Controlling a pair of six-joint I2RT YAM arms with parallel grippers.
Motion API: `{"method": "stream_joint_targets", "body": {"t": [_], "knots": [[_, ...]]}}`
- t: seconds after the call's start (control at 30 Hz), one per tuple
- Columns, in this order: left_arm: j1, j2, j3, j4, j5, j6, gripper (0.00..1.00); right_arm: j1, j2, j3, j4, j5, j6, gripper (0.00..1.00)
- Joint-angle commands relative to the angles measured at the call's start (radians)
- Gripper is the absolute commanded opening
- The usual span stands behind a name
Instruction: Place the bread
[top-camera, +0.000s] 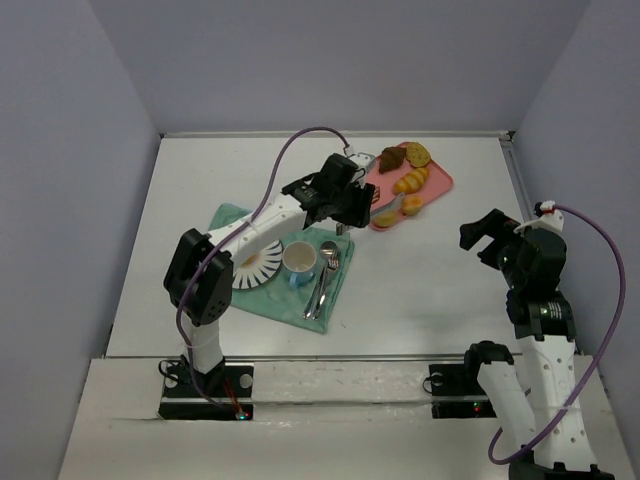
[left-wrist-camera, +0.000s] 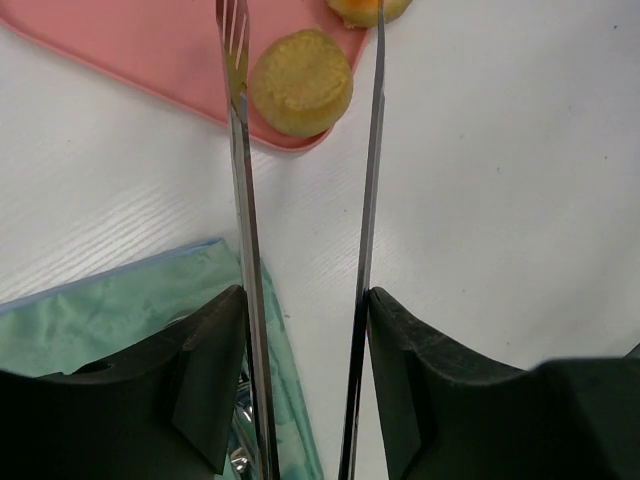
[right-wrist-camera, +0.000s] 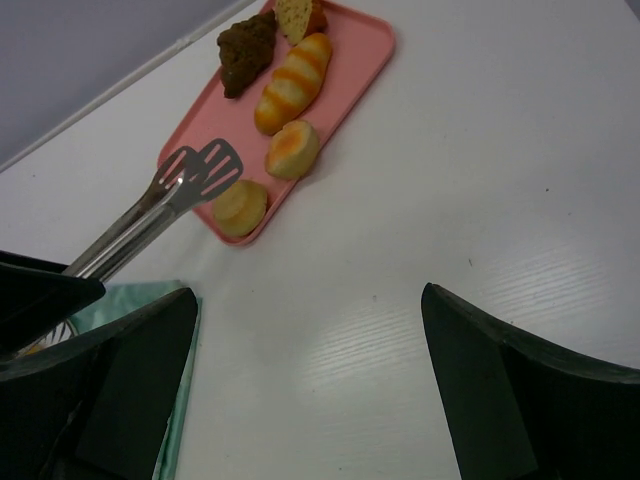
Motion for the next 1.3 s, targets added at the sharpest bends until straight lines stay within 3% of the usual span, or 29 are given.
{"method": "stream_joint_targets", "body": {"t": [0.0, 0.17, 0.63, 0.8, 0.93, 1.27], "knots": [[-0.016, 0.025, 0.078, -0.041, -0.015, 0.034, 0.59, -0.003, -0.004, 0.004, 0.05, 0.011, -0.007, 1.0], [-0.019, 0.054, 0.08, -0.081, -0.087, 0.017, 0.6, -0.003, -0.003, 0.002, 0.05, 0.011, -0.005, 1.0], [-0.036, 0.074, 0.066, -0.103, -0.078, 0.017, 0.61, -0.003, 0.003, 0.002, 0.052, 0.017, -0.004, 1.0], [-0.036, 0.06, 0.069, -0.113, -0.109, -0.004, 0.47, -0.003, 0.002, 0.002, 0.05, 0.017, -0.003, 1.0], [-0.036, -0.007, 0.081, -0.1, -0.127, -0.012, 0.38, -0.003, -0.004, 0.001, 0.05, 0.015, -0.004, 1.0], [-0.034, -0.294, -0.06, -0.112, -0.408, -0.119, 0.37, -0.003, -0.004, -0.001, 0.052, 0.005, -0.004, 1.0]]}}
